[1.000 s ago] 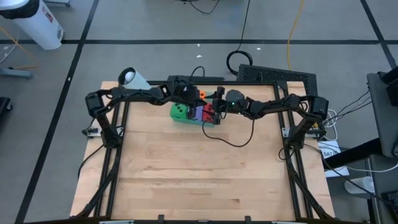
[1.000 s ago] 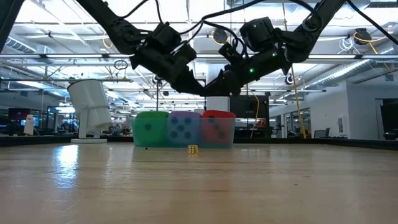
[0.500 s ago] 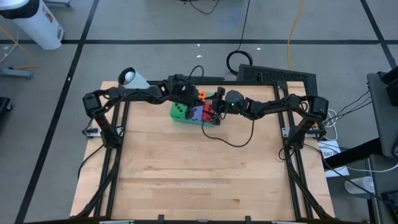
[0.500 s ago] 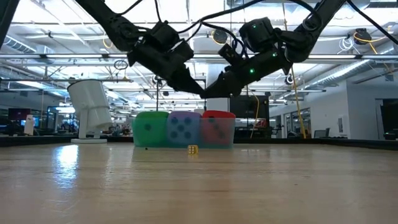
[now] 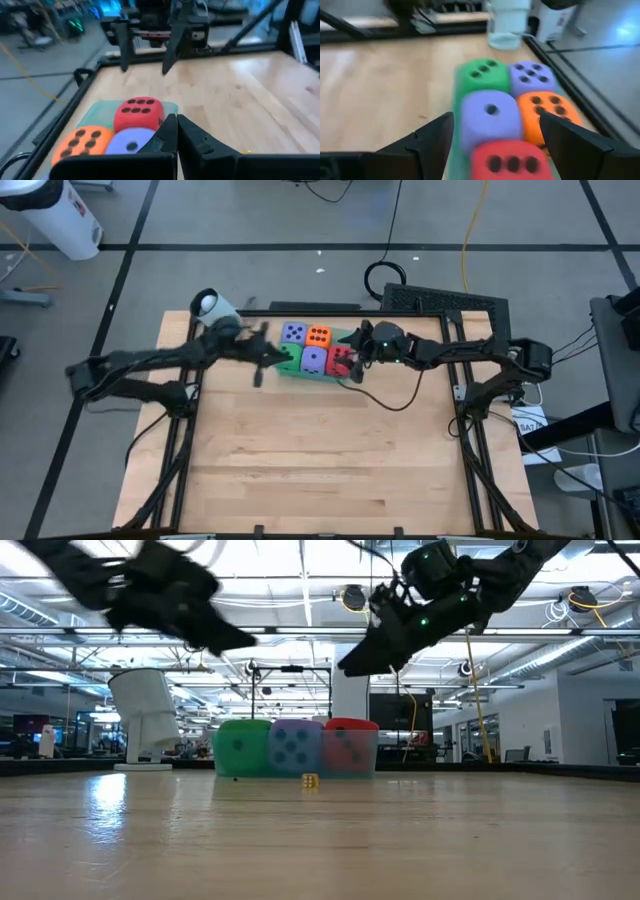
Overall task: Pick & Place Dice
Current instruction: Put the small yellow dice into the blue bin
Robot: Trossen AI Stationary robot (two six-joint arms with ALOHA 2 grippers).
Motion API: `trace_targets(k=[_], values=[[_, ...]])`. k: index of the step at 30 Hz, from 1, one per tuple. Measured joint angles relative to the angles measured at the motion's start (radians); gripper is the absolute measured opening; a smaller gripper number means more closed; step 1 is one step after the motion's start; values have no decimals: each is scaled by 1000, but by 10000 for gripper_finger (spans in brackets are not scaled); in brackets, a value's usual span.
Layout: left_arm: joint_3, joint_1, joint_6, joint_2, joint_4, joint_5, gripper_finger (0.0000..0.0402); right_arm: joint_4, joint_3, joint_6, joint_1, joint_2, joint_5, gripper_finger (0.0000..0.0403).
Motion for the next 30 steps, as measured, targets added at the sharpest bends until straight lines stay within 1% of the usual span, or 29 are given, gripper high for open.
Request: trace_targets(k=[3,6,9,12,14,17,19,21,25,26,29,30], values=[[-181,8,-50,-140,134,-21,1,18,-4,52,28,-2,-52,283],[-293,29,-51,-238,197,-53,1,70,-39,58,86,1,-69,283],[-322,76,-72,-337,180,-71,1,202,-93,45,176,28,-18,283],[-323,116,-113,-397,153,-68,2,293,-166,60,297,35,26,283],[-323,130,-135,-420,144,-62,3,366,-190,59,384,69,93,283],[-323,133,-133,-421,147,-63,4,400,-230,63,500,126,248,283],[-324,132,-134,-420,144,-62,4,432,-230,60,549,183,336,282],[-324,129,-142,-419,147,-62,4,470,-230,55,571,233,367,279],[-324,118,-160,-419,146,-62,5,524,-207,32,550,341,369,267],[-324,115,-157,-418,146,-62,5,525,-197,31,537,362,345,264],[-324,109,-142,-418,146,-62,5,527,-153,55,489,421,208,256],[-324,109,-134,-418,146,-63,5,526,-135,67,475,441,188,254]])
